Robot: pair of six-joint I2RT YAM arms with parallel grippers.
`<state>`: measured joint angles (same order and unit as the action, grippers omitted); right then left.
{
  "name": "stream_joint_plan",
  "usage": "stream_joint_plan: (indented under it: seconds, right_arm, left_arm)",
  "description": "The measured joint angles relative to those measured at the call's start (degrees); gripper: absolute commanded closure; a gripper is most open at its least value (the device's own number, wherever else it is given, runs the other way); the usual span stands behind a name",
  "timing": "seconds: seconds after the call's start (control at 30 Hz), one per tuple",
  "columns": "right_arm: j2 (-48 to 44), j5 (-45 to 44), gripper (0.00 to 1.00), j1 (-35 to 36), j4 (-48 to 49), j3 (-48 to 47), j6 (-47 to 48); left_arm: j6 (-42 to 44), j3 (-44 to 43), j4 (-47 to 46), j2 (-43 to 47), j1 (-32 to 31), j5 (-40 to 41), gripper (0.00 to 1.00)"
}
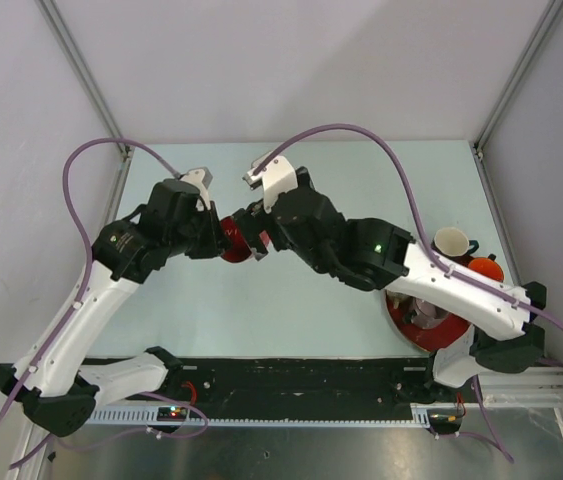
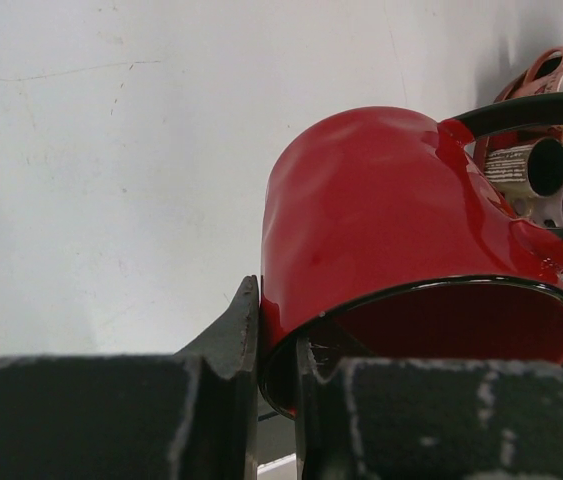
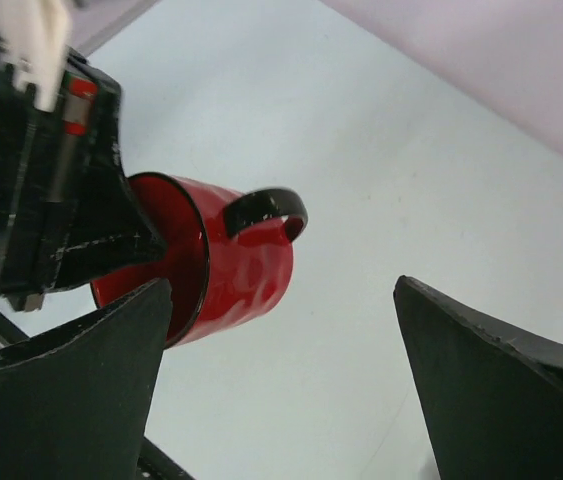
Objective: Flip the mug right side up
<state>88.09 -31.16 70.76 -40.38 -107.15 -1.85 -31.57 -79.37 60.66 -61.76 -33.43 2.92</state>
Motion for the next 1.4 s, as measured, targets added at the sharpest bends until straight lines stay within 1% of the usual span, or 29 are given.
stream_joint_plan:
  seconds: [0.1,0.27,0.47,0.53,0.57,0.6,0.63,0.67,0.73,0.77,0.83,0.9,1.03,1.13,1.27,1.33,1.4]
  right_arm:
    - [0.59,-4.48,0.04,0.85,-0.09,2.40,-6.47]
    - [4.09,-6.60,0.14,1.55,-0.24,3.02,-13.11]
    - [8.15,-9.11,0.35,1.64,-1.49,2.56,-17.22]
    - [9.70,-10.49,0.58,1.68,-2.16,1.33,-18.10]
    - [10.47,-10.88,0.77,1.68,-2.58,0.55,-18.60]
    - [11.06,-11.30,0.88,1.64,-2.84,0.00,-19.02]
    - [11.80,-13.57,0.94,1.44,-2.99,-0.59,-20.55]
    - [12.24,-14.58,0.97,0.92,-2.93,-0.68,-21.38]
    - [13.03,-15.89,0.99,0.04,-3.26,-0.31,-22.12]
    - [13.14,-16.50,1.00,0.00,-3.08,0.22,-22.34]
    - [12.87,-17.20,1.00,-0.02,-3.08,1.86,-23.23]
    - [11.74,-16.24,1.00,-0.72,-3.19,4.20,-24.50]
    - [6.62,-13.97,1.00,-3.96,-7.96,11.04,-25.55]
    - [1.81,-13.64,1.00,-6.45,-10.56,14.86,-26.69]
    - [-5.99,-13.86,1.00,-9.14,-14.80,16.41,-29.86]
    - [-11.10,-13.18,1.00,-11.06,-18.14,16.41,-33.29]
    - [-16.22,-11.34,1.00,-14.47,-22.40,16.48,-37.24]
  left_arm:
    - [-0.59,-0.31,-0.02,-0.17,0.09,0.00,1.00]
    - [-1.20,-0.68,-0.07,-0.20,0.09,-0.02,1.00]
    - [-1.42,-0.68,0.09,-0.33,0.09,0.15,1.00]
    - [-1.36,-0.68,0.24,-0.61,0.09,0.44,1.00]
    - [-1.31,-0.68,0.24,-0.72,0.09,0.46,1.00]
    - [-1.22,-0.68,0.04,-0.81,0.09,0.55,1.00]
    - [-1.18,-0.68,0.31,-0.83,0.09,0.57,1.00]
    - [-1.60,-0.66,0.61,-0.81,0.00,0.74,0.98]
    - [-1.44,-0.57,-0.50,-1.07,-0.31,0.96,0.83]
    - [-1.25,-0.31,-0.63,-1.29,-0.31,0.85,0.72]
    - [-0.04,0.48,-1.05,-1.36,-0.39,0.11,0.58]
    - [2.25,0.81,-1.53,-0.92,-0.33,-1.73,0.49]
    - [6.67,0.74,-5.03,2.32,-0.24,-3.87,0.31]
    - [9.01,0.28,-6.27,4.50,-0.24,-5.73,0.24]
    - [12.68,-0.02,-7.96,5.90,-0.24,-7.21,0.16]
    - [15.28,0.17,-9.53,6.34,-0.24,-6.47,0.15]
    - [18.18,2.03,-12.83,7.56,-0.22,-4.74,0.14]
